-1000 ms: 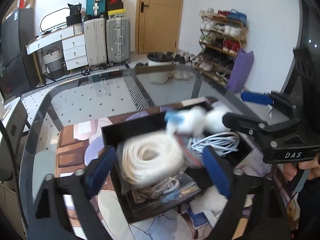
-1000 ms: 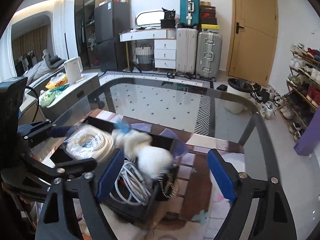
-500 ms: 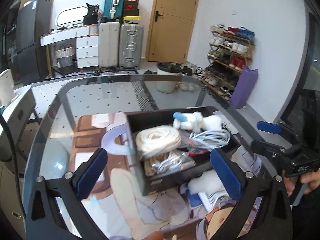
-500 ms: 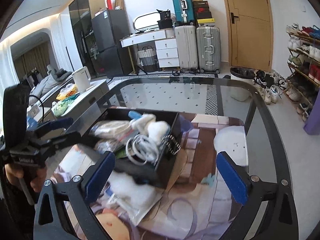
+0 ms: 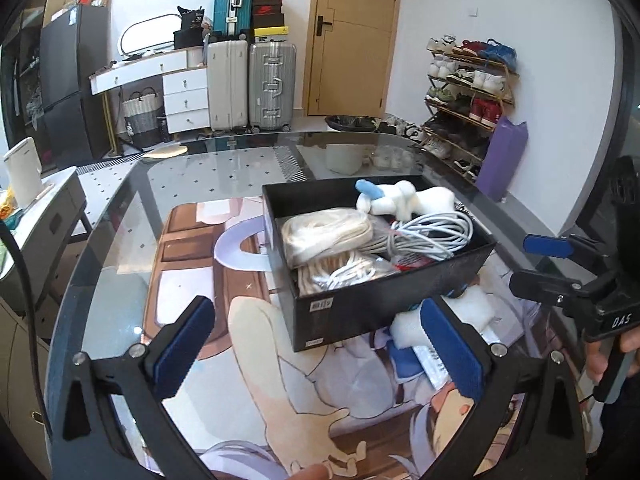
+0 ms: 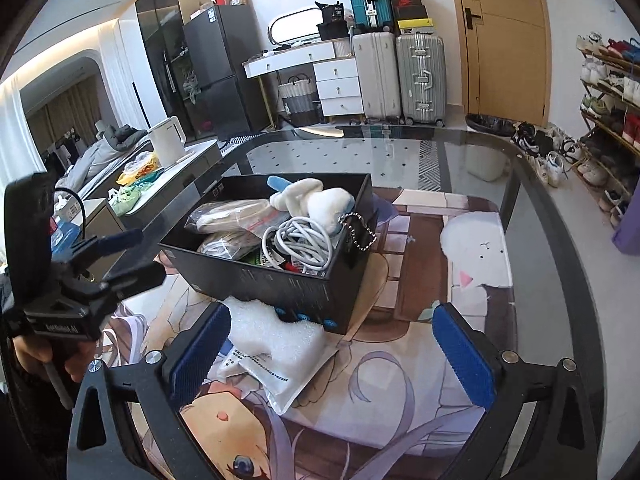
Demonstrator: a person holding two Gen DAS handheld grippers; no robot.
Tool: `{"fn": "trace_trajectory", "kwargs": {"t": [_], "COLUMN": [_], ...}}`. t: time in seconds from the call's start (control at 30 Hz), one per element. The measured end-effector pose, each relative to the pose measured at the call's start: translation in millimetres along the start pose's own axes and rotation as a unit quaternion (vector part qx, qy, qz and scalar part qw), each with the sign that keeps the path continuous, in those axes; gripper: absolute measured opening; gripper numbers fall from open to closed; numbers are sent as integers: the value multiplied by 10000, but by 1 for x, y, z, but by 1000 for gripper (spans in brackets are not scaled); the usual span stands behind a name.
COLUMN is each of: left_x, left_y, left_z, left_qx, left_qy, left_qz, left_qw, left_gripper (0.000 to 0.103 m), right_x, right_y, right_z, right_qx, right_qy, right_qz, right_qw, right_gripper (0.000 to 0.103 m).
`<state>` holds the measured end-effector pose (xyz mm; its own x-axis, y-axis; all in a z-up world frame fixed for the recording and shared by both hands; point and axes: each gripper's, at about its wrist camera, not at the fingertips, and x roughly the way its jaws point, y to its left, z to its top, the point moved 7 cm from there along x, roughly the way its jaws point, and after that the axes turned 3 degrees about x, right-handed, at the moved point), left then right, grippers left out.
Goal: Organize soft objects
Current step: 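Move the right tool to the white foam block and close on it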
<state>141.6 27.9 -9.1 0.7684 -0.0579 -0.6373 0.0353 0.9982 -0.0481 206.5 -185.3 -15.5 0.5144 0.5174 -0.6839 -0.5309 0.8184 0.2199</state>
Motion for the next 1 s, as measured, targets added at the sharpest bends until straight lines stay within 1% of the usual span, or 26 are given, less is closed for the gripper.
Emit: {"fn": "trace_trajectory", "kwargs": {"t": [0.23, 0.33, 0.47, 0.57, 0.7, 0.83, 1.0], "left_x": [4, 4, 5, 6, 7, 8, 10], "left_y": [-1, 2, 10, 15, 18, 19, 20], "left_z": [-6, -7, -8, -8, -9, -10, -12], "left_qx": [62, 73, -11, -104, -132, -142, -117], "left_qy": [109, 130, 183, 201, 214, 245, 288], "left_qz": [33, 104, 130, 124, 130, 132, 151], "left_qw": [9999, 9998, 9997, 9997, 9996, 9995, 9994], "left_gripper": [103, 103, 103, 103, 103, 103, 103], "right_x": [17, 28, 40, 46, 54, 62, 67], "right_y": [13, 19, 27, 35, 38, 37, 37], "right_z": [-8, -13, -19, -24, -27, -30, -30], "right_qx": [-186, -230, -374, -525, -506, -484, -474], "right_qy": [247, 363, 493, 513, 570, 673, 647], "right_qz": [72, 83, 73, 68, 34, -94, -168], "right_qw": [9995, 9990, 9981, 9973, 9971, 9965, 9966], "right_gripper": [102, 102, 102, 102, 102, 102, 102]}}
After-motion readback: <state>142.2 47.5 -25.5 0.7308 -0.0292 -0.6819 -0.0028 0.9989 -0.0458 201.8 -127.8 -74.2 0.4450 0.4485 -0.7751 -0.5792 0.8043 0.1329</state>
